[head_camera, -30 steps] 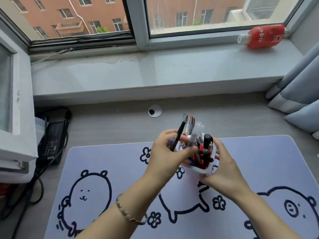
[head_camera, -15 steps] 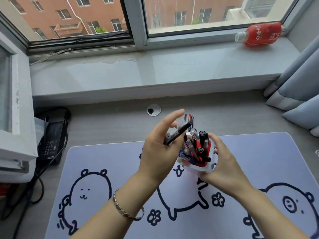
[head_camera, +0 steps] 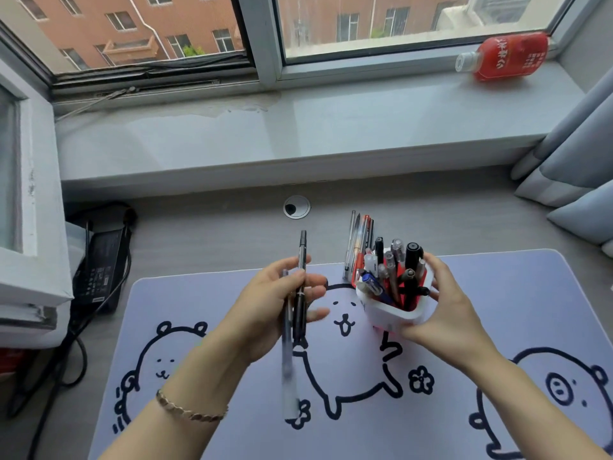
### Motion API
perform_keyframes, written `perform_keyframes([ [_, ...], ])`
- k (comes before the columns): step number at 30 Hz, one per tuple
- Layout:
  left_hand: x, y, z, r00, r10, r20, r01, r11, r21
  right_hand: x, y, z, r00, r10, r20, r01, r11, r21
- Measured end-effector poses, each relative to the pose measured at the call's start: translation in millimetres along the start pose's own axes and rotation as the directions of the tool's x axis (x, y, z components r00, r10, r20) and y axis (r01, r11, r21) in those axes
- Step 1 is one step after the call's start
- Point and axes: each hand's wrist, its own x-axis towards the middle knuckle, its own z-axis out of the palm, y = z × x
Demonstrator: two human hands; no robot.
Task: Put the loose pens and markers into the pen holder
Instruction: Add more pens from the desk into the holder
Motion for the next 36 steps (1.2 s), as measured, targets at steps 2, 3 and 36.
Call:
perform_keyframes([
  [2,-2.9,-1.4,-7.9,0.999,-0.053,0.009,0.051,0.992,0.116,0.2,0.9,-1.4,1.000,0.013,-0.008,-0.013,1.000,0.018],
  [3,-4.5,-1.1,-10.2,0.998,-0.063,0.010,0.059,0.972,0.226,0.6,1.3,-1.9,1.000,0.018,-0.014,-0.017,1.000,0.024],
  [36,5.8,8.0,-18.1,0.984,0.067,-0.165,-0.028,0.973,0.227,4.7,9.3,-2.5,0.999,0.038,-0.035,-0.038,0.999,0.005],
])
